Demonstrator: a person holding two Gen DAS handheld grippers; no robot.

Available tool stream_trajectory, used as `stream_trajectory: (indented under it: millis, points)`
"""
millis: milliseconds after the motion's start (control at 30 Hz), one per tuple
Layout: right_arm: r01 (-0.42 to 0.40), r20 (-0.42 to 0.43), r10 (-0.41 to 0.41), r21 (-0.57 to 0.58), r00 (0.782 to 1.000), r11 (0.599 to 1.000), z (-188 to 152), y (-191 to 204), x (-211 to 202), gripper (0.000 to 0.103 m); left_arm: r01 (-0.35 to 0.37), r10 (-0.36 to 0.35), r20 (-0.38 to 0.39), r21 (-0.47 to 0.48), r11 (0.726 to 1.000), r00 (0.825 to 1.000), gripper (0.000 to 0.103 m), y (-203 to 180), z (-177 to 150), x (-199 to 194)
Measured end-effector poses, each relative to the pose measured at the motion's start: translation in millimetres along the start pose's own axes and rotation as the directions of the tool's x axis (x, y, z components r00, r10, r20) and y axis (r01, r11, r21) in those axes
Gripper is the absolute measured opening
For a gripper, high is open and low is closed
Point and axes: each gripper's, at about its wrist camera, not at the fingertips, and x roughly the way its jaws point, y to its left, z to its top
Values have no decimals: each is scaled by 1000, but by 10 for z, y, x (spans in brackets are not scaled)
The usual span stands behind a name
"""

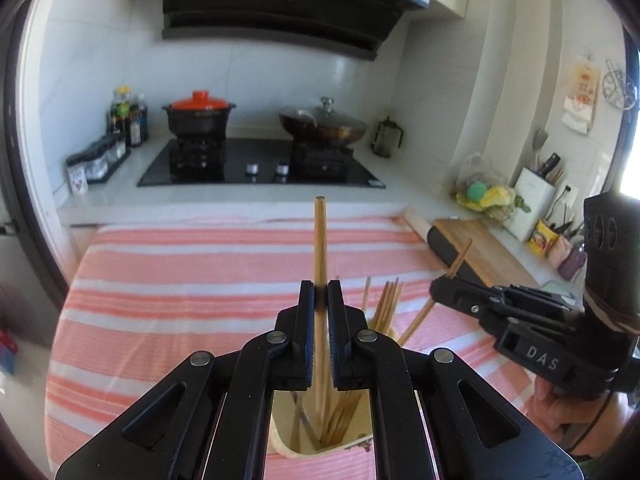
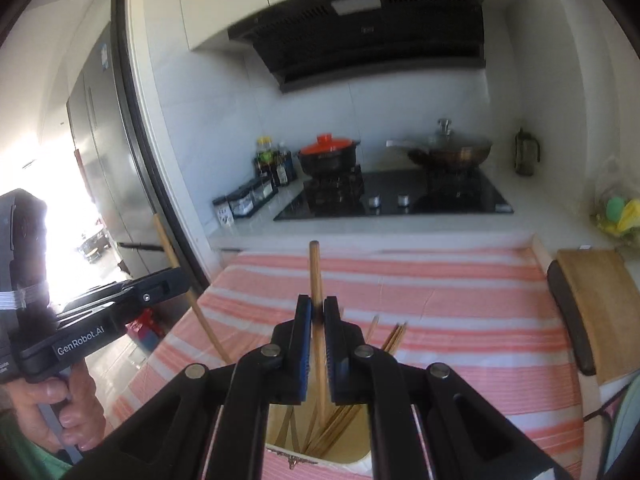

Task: Organize utensils
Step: 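Lower both chopsticks into the cream box and open both tools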

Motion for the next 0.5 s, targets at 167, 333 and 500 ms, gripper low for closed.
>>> stream_trajectory:
  millis: [167, 333, 500]
  points:
    - [0, -163, 5, 33, 987, 999, -222, -117, 649, 7, -5, 1, -119, -28, 1000, 993, 5, 45, -243, 446]
    - [85, -190, -79, 19, 978, 996, -225, -154, 791, 39, -46, 44, -140, -10, 999, 989, 73, 12, -358, 403]
    - [95, -34, -96, -22, 995, 995, -206, -45, 89, 68, -106, 109, -27, 109, 988, 994, 93, -101, -615, -286]
